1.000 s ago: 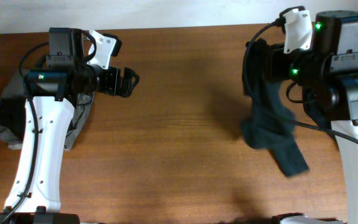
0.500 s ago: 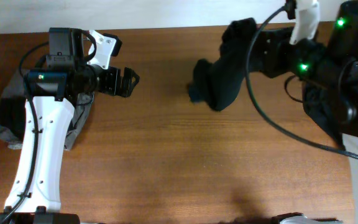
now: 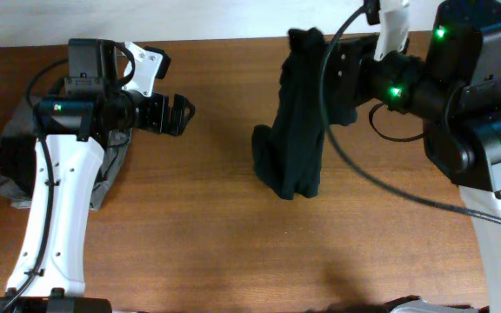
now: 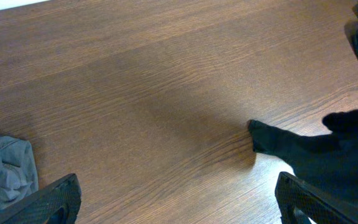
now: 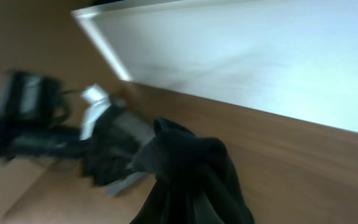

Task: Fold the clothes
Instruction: 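Lift the dark green shirt with the right gripper and pull it left, then drag the shirt to table center with the right gripper and release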

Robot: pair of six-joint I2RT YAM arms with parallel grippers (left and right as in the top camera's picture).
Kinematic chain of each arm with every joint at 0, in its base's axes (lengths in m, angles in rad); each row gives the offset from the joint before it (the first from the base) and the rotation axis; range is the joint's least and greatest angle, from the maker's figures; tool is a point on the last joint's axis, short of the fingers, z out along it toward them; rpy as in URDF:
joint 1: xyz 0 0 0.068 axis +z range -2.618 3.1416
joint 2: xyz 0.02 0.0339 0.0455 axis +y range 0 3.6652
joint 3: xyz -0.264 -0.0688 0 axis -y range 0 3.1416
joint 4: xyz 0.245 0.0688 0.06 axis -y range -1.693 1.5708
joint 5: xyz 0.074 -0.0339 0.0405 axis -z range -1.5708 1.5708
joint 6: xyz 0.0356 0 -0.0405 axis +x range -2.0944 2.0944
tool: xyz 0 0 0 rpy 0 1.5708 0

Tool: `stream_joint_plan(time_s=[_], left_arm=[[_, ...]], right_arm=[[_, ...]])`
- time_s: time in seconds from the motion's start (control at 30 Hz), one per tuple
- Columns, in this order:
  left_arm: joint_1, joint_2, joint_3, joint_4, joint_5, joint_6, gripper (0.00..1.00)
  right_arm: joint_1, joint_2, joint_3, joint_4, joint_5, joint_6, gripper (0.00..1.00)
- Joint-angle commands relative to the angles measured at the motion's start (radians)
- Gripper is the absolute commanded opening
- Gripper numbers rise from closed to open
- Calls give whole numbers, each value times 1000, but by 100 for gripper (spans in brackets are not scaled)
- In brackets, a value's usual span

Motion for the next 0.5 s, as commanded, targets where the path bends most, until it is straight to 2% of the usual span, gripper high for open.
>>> stream_joint_plan(time_s=[0.0, 0.07, 0.13, 0.27, 0.37, 0.47], left_arm=[[-1, 3, 21, -1, 18, 13, 99], [-1, 3, 21, -1, 18, 13, 99], [-1, 3, 21, -1, 18, 13, 99], [-2, 3, 21, 1, 18, 13, 99], [-1, 3, 21, 3, 18, 13, 100], [-1, 3, 21, 3, 18, 13, 100]], right_arm=[[3, -1, 19, -51, 398, 181, 4], [3, -8, 20, -117, 556, 187, 4], [3, -24, 20, -161, 600, 154, 4], [3, -64, 59, -210, 591, -10, 4], [3, -83, 100, -223, 565, -51, 4], [3, -78, 106, -208, 442, -50, 4]])
